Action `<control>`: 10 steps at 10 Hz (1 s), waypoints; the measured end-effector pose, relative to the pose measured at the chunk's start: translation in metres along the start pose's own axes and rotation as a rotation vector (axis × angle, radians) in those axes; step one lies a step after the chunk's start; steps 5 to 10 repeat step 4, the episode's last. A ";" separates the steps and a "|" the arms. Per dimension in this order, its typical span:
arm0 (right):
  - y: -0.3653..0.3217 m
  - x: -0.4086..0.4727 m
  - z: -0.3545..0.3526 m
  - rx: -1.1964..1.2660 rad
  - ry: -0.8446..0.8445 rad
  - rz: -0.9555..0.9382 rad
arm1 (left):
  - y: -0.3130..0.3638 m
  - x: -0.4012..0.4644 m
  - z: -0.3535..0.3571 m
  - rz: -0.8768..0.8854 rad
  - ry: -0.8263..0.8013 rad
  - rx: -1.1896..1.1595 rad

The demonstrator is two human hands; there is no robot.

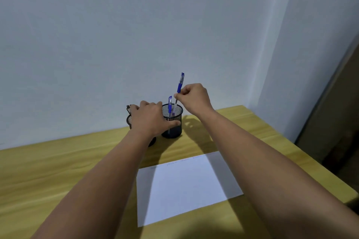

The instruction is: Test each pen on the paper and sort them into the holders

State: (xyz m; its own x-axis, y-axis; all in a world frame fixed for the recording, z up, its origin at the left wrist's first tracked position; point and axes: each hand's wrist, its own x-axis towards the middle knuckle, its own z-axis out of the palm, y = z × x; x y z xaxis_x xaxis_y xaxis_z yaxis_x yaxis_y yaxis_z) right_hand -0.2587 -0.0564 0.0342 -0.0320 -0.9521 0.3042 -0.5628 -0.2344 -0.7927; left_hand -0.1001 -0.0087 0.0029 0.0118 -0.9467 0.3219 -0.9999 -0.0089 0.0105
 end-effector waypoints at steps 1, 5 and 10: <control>0.010 0.004 0.018 -0.078 -0.048 0.031 | 0.003 0.005 0.010 -0.017 0.008 0.044; 0.019 -0.002 0.018 -0.076 -0.006 0.094 | 0.006 0.002 0.010 -0.030 0.065 0.034; 0.019 -0.002 0.018 -0.076 -0.006 0.094 | 0.006 0.002 0.010 -0.030 0.065 0.034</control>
